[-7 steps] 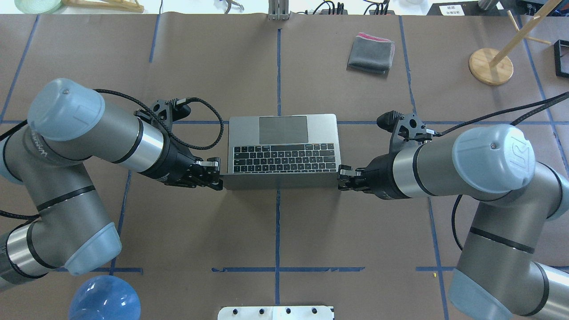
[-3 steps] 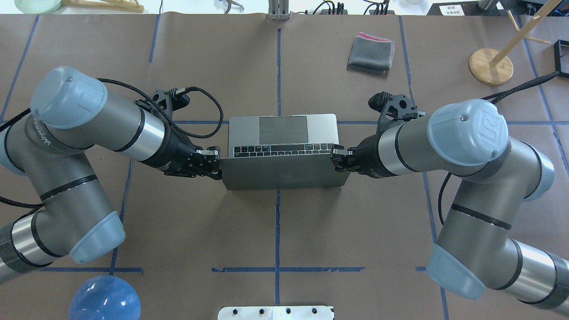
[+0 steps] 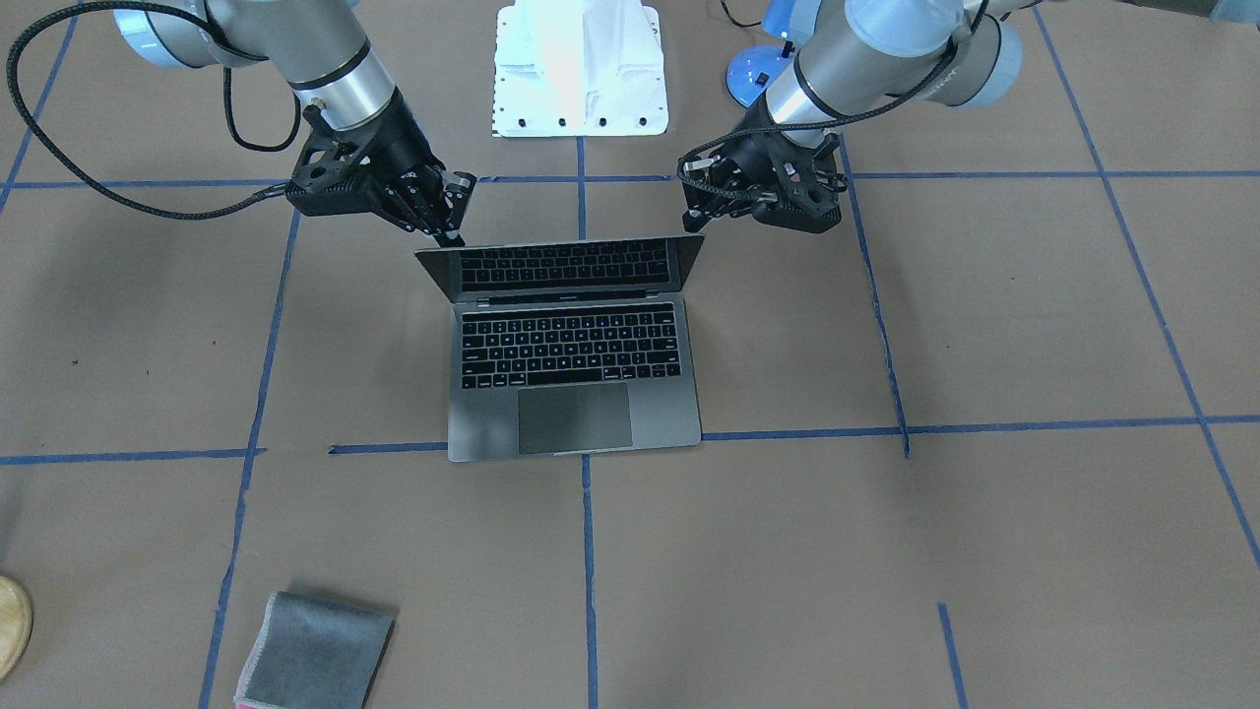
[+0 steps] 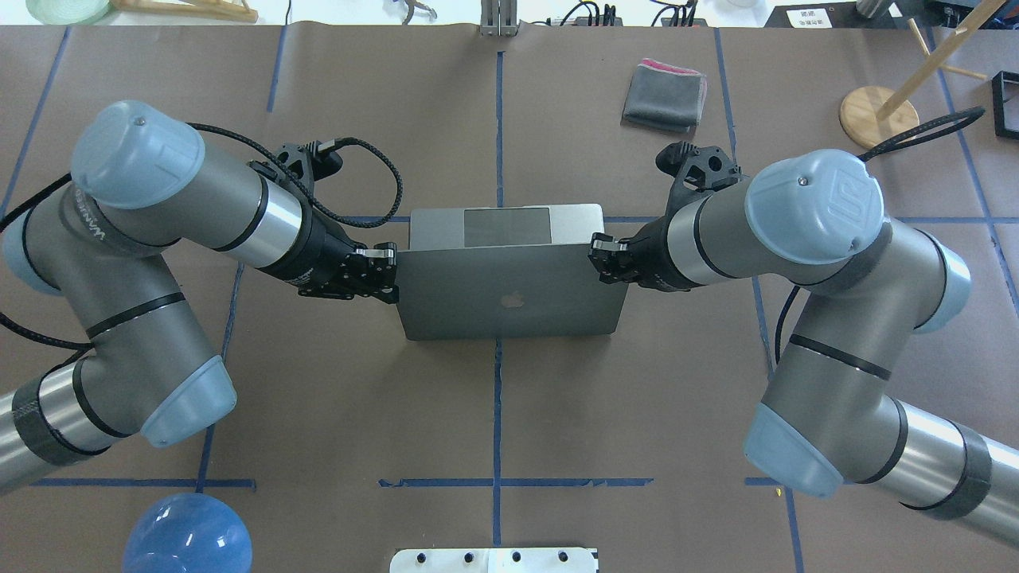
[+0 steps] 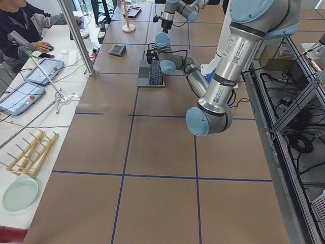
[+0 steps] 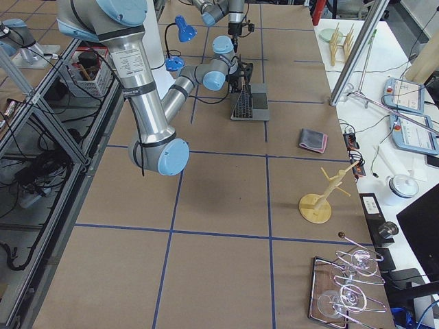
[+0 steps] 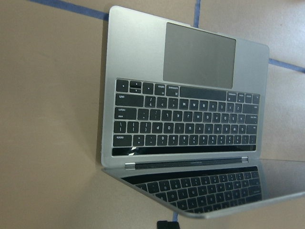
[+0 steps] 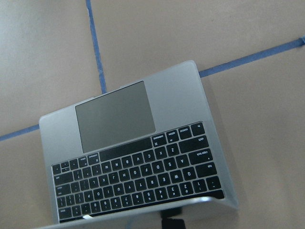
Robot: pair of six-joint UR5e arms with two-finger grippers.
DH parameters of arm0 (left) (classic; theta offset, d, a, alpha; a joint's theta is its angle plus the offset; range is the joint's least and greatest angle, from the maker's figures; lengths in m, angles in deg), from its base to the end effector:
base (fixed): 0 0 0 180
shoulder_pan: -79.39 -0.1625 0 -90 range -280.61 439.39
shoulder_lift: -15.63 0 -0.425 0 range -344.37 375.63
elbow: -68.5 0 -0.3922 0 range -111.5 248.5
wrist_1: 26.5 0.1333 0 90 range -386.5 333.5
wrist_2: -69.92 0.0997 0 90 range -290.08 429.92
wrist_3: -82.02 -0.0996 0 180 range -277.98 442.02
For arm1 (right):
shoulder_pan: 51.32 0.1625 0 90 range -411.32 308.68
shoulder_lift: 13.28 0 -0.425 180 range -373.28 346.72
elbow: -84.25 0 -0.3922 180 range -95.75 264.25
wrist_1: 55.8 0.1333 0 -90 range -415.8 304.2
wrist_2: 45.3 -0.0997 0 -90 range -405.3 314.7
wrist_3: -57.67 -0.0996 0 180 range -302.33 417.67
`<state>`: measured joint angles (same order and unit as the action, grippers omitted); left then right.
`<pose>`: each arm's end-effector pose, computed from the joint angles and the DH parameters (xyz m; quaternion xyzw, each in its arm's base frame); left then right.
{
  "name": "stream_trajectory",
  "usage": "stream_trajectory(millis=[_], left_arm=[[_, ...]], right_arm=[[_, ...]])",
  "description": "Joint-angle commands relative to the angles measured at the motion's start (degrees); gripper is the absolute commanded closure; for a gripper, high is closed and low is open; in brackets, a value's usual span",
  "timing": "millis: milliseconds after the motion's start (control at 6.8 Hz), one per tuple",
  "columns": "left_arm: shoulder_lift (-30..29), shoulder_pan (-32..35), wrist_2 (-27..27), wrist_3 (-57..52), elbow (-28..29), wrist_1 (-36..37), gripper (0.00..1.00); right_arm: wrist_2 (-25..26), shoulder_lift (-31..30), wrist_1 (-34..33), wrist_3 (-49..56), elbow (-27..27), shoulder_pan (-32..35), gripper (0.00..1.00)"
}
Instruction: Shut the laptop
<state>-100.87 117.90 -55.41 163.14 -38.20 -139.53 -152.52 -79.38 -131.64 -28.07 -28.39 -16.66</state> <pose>0.4146 -0.4267 0.2159 -0.0235 0.5788 -0.0438 0.8139 -0.4129 -0.4117 0.2260 0.0446 -0.5141 0.1507 0.8432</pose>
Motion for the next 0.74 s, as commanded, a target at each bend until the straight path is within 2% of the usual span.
stream_trajectory(millis=[0, 588], left_arm=[[-0.82, 0.95, 0.00, 0.00, 1.31, 0.00, 1.00], [-5.56, 1.39, 0.26, -0.44, 8.94, -0.09, 1.00]], right_arm=[[-0.09, 2.89, 0.17, 0.05, 4.42, 1.63, 1.00], [0.00, 6.05, 0.52, 1.18, 11.28, 3.13, 1.00]])
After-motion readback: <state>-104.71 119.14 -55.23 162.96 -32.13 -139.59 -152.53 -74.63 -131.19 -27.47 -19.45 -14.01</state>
